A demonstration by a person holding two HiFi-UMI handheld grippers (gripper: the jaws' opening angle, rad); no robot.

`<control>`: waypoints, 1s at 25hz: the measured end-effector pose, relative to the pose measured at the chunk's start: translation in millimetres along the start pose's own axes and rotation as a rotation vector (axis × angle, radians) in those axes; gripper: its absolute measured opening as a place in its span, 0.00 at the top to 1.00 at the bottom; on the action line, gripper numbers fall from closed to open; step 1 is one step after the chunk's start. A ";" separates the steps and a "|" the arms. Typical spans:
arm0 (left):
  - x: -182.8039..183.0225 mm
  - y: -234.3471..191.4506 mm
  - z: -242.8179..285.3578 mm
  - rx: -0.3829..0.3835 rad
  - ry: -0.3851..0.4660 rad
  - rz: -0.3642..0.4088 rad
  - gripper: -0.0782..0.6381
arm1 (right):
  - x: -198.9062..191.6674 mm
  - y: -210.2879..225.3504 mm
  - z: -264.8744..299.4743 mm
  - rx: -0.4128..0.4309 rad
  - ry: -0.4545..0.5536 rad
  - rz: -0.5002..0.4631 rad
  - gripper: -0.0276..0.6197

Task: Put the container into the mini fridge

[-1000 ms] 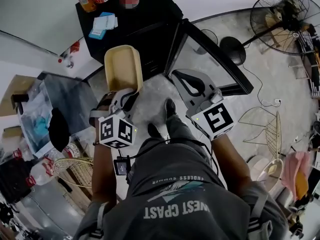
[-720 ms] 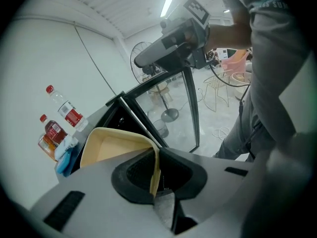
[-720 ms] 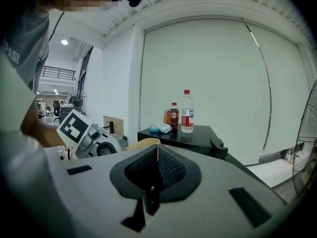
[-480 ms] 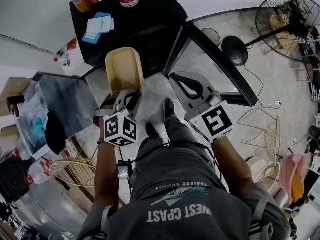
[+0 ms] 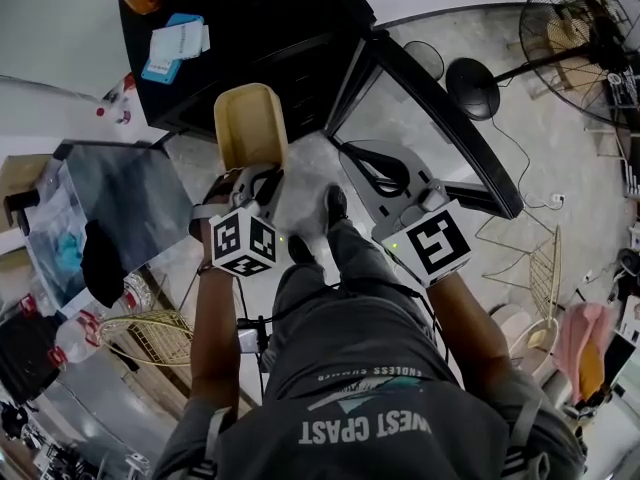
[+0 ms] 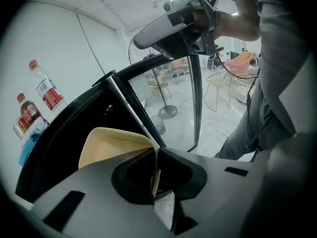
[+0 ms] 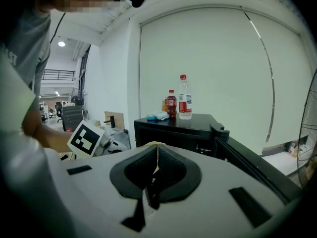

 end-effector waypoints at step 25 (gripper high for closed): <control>-52.0 -23.4 132.5 -0.023 -0.110 -0.078 0.83 | -50.4 31.2 15.2 0.014 -0.072 0.058 0.91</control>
Point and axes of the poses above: the fingertips, and each gripper's own axes: z forward along the fingers, y to its right, x out of its top, the point moved 9 cm from there along -z, backward along the fingers, and after that the axes turned 5 degrees about x, right-handed, at the moved point
